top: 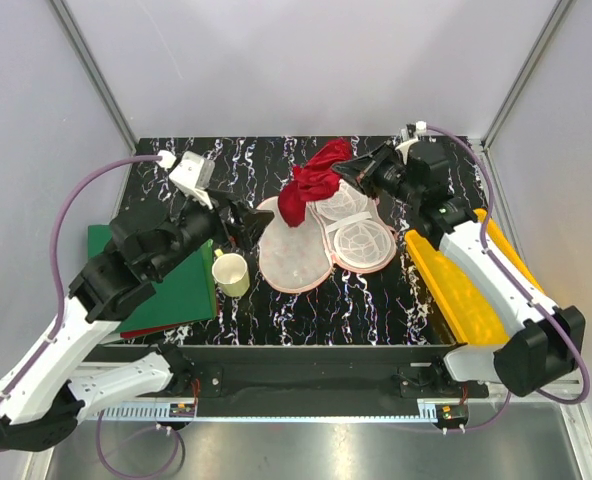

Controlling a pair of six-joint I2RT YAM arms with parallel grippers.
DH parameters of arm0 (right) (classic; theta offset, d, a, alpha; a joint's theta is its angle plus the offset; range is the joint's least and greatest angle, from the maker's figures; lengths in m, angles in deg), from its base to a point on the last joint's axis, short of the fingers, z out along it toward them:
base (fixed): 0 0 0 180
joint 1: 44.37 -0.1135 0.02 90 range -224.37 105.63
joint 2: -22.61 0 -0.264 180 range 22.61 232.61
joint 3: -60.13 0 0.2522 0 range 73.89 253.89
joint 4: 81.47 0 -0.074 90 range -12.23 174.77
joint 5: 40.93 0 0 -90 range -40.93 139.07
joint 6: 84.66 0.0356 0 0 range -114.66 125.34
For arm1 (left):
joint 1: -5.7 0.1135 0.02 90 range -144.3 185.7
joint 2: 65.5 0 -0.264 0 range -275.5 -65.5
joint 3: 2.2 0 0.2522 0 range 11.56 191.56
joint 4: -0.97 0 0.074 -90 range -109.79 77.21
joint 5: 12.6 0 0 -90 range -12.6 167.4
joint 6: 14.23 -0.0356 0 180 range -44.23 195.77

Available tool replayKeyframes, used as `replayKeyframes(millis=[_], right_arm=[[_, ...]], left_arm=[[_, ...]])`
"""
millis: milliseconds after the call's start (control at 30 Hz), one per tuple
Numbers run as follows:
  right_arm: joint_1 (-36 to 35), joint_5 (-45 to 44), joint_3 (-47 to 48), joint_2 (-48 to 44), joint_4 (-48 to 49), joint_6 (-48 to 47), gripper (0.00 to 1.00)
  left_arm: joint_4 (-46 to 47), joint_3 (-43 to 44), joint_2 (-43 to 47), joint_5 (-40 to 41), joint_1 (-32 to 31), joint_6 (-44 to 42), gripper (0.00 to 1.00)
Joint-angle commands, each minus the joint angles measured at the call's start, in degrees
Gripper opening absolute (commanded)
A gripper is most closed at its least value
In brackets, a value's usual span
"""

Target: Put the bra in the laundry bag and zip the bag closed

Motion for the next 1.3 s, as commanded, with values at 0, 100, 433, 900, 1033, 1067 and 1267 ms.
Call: replayKeyframes(millis=[0,100,433,900,1033,1067,1267], right_arm=[[-0.2,-14.81,-4.66,2.99,11.62,15.11,0.0],[-0.72,-21.31,-7.03,4.14,11.53,20.29,0.0],[-1.52,-23.97,-13.35,4.32,7.93,21.02,0.0],[-1.52,-16.59,-21.54,-12.55,0.73,27.6,0.0],[-1.52,-13.34,-21.8,-14.66,-0.33,29.0,0.0],[-1.61,-12.81,-22.07,-15.45,-0.5,29.44,0.0],[-1.52,-9.99,-23.83,-18.87,-1.29,32.17,0.0]], left_arm=[[1.15,-0.76,-1.04,1.58,-0.12,0.86,0.99],[1.06,-1.19,-1.48,0.79,-0.03,1.12,0.99],[1.58,-3.39,-4.03,-3.6,-0.03,0.61,0.99],[33.25,-25.08,-7.46,8.77,-13.03,-13.01,0.97],[47.36,-31.77,-7.63,13.18,-15.85,-21.44,0.99],[49.12,-32.56,-8.59,13.44,-15.94,-22.33,0.99],[56.59,-30.47,-15.27,13.09,-16.03,-25.94,0.89]])
